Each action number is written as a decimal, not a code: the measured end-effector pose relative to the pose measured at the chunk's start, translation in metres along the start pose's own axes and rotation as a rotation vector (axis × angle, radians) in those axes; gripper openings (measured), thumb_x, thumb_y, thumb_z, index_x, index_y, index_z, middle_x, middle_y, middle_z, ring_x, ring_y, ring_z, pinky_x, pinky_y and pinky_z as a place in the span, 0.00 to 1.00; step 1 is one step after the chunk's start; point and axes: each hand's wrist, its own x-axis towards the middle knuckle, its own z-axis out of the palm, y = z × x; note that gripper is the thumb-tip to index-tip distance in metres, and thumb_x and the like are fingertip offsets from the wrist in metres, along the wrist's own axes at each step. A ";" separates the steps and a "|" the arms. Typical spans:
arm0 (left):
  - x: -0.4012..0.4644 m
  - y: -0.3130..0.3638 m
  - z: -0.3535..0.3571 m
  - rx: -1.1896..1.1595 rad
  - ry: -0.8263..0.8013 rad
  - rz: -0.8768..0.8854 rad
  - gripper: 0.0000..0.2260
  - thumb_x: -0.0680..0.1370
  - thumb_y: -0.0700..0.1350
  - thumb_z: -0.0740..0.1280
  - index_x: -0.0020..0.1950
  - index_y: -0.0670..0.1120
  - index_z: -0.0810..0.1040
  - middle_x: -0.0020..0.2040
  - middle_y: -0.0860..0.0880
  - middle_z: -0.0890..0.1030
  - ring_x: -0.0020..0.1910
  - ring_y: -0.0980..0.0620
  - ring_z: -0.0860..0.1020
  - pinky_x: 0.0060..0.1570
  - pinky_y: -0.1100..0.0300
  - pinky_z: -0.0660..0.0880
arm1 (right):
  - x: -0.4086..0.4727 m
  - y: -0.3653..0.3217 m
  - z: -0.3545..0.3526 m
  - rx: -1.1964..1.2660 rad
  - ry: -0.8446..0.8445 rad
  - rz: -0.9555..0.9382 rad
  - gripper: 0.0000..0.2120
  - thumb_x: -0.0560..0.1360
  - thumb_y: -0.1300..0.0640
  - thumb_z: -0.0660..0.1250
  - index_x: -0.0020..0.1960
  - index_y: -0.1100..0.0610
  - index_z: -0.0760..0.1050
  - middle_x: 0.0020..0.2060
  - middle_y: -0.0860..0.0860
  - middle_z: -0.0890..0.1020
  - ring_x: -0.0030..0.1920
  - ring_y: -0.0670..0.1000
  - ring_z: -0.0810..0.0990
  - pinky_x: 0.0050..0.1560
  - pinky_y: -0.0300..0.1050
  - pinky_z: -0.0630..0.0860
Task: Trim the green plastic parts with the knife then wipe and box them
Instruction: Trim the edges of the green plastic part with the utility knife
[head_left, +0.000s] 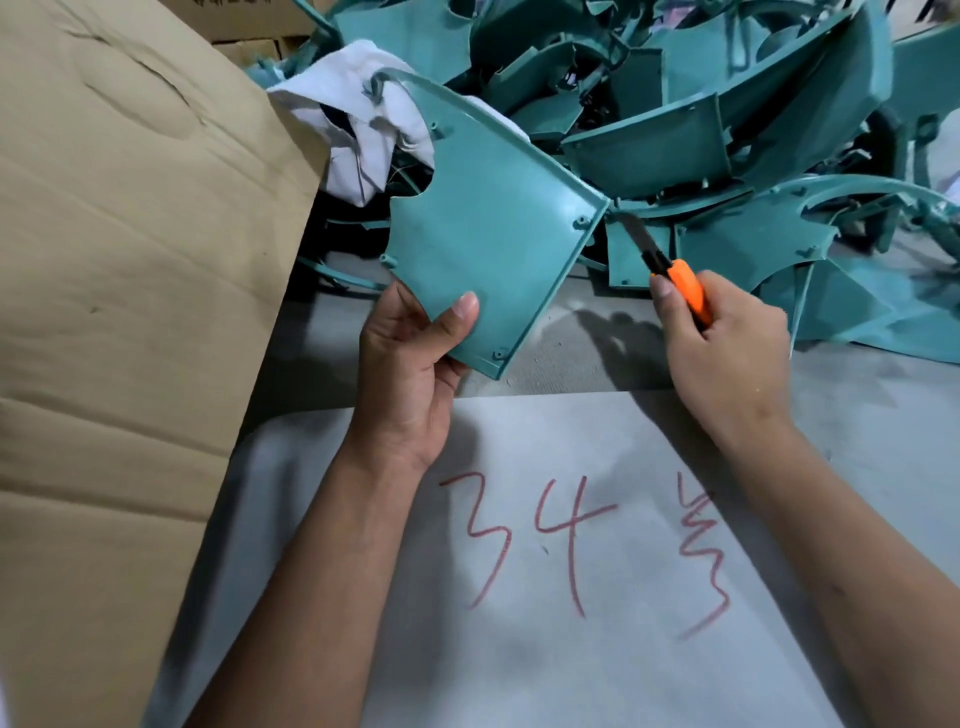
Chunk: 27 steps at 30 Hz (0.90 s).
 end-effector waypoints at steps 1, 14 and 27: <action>0.000 0.000 -0.001 0.022 0.018 0.015 0.11 0.74 0.34 0.69 0.55 0.42 0.78 0.53 0.45 0.85 0.55 0.45 0.82 0.56 0.48 0.80 | 0.001 0.001 -0.001 -0.046 -0.010 0.009 0.25 0.83 0.39 0.62 0.35 0.54 0.65 0.26 0.50 0.70 0.29 0.54 0.70 0.32 0.49 0.59; 0.000 -0.001 -0.005 0.136 0.033 0.051 0.09 0.71 0.34 0.70 0.47 0.41 0.74 0.44 0.49 0.85 0.46 0.50 0.82 0.46 0.55 0.81 | -0.009 -0.015 0.000 0.176 -0.012 -0.222 0.21 0.84 0.44 0.62 0.36 0.51 0.65 0.26 0.45 0.67 0.26 0.48 0.66 0.29 0.49 0.61; 0.013 0.011 -0.032 -0.260 0.120 0.022 0.21 0.74 0.34 0.66 0.64 0.49 0.77 0.63 0.46 0.80 0.65 0.43 0.77 0.62 0.49 0.74 | 0.007 -0.038 0.016 -0.426 -0.111 -0.167 0.25 0.75 0.50 0.75 0.68 0.57 0.74 0.60 0.59 0.74 0.61 0.61 0.70 0.61 0.55 0.70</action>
